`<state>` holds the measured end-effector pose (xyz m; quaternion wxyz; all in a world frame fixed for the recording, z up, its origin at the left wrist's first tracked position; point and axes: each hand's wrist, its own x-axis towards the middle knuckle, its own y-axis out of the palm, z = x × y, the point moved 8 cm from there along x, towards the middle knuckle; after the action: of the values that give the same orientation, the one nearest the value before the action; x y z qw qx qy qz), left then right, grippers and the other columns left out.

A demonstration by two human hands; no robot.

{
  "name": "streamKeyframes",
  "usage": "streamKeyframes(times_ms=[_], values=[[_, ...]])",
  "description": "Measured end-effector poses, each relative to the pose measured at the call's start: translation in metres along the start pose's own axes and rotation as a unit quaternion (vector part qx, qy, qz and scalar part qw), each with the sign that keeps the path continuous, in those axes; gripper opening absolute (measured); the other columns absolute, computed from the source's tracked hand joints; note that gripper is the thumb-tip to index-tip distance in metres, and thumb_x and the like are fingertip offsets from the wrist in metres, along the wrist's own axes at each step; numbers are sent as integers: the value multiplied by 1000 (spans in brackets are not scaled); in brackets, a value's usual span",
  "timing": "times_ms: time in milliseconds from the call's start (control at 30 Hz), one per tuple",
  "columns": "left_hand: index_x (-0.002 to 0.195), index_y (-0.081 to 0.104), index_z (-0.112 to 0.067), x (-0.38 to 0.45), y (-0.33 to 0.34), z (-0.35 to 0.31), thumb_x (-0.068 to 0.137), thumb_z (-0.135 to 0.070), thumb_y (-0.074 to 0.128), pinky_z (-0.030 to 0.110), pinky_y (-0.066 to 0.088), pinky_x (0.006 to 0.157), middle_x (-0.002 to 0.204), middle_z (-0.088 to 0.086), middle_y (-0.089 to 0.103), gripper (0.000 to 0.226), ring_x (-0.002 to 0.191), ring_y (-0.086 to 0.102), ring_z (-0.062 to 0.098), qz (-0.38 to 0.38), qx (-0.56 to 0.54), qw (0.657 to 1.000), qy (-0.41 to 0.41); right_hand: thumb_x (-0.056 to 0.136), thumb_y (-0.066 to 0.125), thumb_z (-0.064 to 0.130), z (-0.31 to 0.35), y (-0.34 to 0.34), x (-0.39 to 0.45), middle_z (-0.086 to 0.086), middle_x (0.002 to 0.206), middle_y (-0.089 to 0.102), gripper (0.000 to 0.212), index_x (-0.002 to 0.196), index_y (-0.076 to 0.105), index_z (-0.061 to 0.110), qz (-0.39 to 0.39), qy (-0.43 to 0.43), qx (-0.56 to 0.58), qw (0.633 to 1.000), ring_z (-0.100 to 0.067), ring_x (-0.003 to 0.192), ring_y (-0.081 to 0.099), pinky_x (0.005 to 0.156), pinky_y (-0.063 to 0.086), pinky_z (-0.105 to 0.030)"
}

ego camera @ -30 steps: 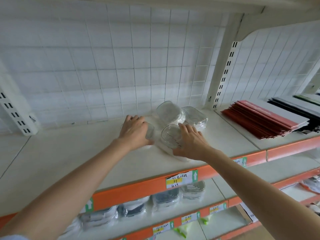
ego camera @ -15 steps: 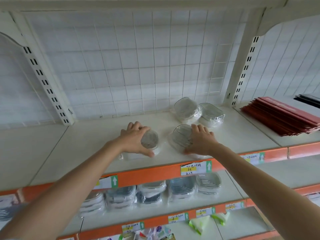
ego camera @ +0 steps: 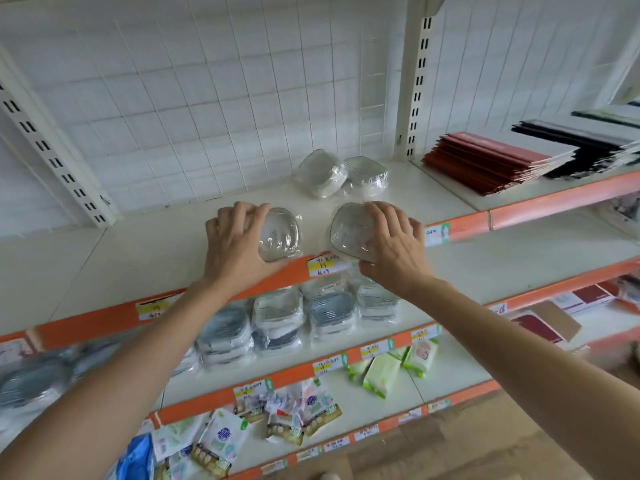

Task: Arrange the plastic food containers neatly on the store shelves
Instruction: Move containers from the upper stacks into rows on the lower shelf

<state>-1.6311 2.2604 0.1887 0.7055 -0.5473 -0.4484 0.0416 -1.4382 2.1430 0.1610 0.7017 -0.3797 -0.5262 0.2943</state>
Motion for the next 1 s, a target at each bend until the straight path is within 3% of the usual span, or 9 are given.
streamKeyframes(times_ms=[67, 167, 300, 400, 500, 700, 833, 1000], values=[[128, 52, -17, -6, -7, -28, 51, -68, 77, 44, 37, 85, 115, 8, 48, 95, 103, 46, 31, -19, 1, 999, 39, 60, 76, 32, -13, 4, -22, -3, 140, 37, 96, 142, 31, 12, 24, 14, -2, 1000, -22, 128, 31, 99, 25, -38], [127, 53, -17, -26, 5, -74, 51, -69, 76, 43, 39, 84, 115, 7, 50, 96, 102, 48, 30, 22, 1, 994, 106, 62, 74, 33, -32, 11, -51, -3, 140, 35, 95, 143, 28, 14, 54, 30, -10, 998, -22, 127, 31, 99, 21, -35], [129, 53, -16, -62, 37, -103, 50, -65, 79, 44, 43, 84, 116, 8, 52, 97, 105, 46, 28, 98, -17, 989, 113, 63, 70, 27, -59, 26, -91, -8, 137, 30, 91, 142, 27, 15, 103, 75, -18, 992, -25, 124, 33, 99, 21, -36], [130, 53, -16, -83, 65, -115, 54, -73, 69, 43, 43, 84, 116, 9, 49, 96, 106, 43, 26, 148, -17, 980, 129, 62, 69, 23, -75, 38, -119, -9, 135, 32, 89, 141, 29, 16, 113, 100, -19, 988, -26, 124, 33, 103, 21, -38], [136, 46, -23, -96, 100, -118, 56, -80, 54, 41, 38, 90, 120, 8, 39, 98, 112, 36, 24, 215, -32, 972, 89, 63, 65, 20, -85, 57, -138, -7, 134, 35, 87, 142, 29, 17, 119, 119, -17, 986, -26, 128, 31, 108, 18, -41], [141, 35, -17, -107, 195, -108, 60, -73, 68, 40, 37, 97, 126, 4, 38, 104, 121, 34, 22, 317, -30, 948, 13, 70, 63, 21, -100, 131, -151, -5, 140, 27, 89, 147, 18, 17, 156, 173, 26, 972, -24, 134, 21, 113, 7, -47], [136, 37, -14, -92, 247, -84, 60, -65, 75, 41, 34, 103, 134, 7, 41, 100, 127, 36, 25, 299, -29, 953, -51, 70, 65, 19, -114, 179, -141, -8, 139, 27, 89, 146, 20, 15, 136, 221, 56, 964, -25, 135, 21, 113, 8, -49], [127, 41, -5, -56, 302, -62, 62, -50, 82, 40, 36, 98, 127, 13, 49, 89, 119, 46, 30, 219, -55, 969, -102, 70, 64, 19, -143, 230, -112, -8, 140, 27, 89, 147, 18, 14, 97, 237, 54, 965, -25, 136, 20, 113, 6, -51]])
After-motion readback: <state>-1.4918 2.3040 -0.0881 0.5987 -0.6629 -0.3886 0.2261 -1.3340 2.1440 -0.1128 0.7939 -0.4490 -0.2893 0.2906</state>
